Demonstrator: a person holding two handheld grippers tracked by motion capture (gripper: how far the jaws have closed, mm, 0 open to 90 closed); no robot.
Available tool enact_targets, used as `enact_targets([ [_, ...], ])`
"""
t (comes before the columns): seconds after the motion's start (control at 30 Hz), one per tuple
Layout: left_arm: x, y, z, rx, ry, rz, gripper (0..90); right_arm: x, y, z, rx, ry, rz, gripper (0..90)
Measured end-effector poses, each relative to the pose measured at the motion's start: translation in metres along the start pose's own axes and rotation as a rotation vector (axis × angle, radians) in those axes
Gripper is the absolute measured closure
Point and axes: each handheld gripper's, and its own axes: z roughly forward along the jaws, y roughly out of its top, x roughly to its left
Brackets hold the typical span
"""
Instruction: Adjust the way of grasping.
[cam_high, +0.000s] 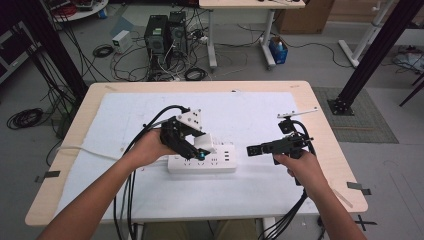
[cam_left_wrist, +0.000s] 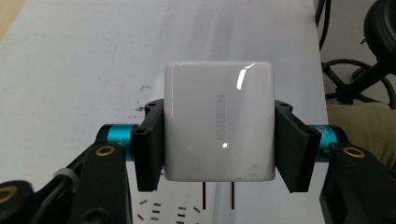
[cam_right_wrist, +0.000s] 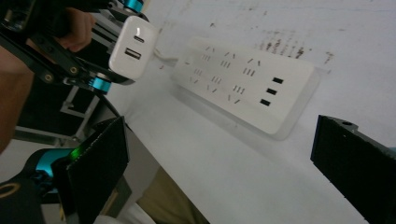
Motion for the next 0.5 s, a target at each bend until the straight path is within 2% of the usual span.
enact_targets([
  [0.2, -0.003, 0.004, 0.005, -0.028, 0.000, 0.007, 42.6, 0.002, 0.002, 0.003, -0.001, 0.022, 0.018, 3.7],
  [0.27, -0.005, 0.006, 0.008, -0.028, -0.006, 0.021, 42.6, 0.004, 0.004, 0.006, 0.000, 0.055, 0.034, 3.7],
  [0.43, -0.007, 0.009, 0.012, -0.028, -0.010, 0.032, 42.6, 0.008, 0.006, 0.012, 0.011, 0.076, 0.037, 3.7],
  [0.5, -0.009, 0.011, 0.014, -0.037, -0.011, 0.040, 42.6, 0.010, 0.008, 0.017, 0.021, 0.109, 0.059, 3.7],
])
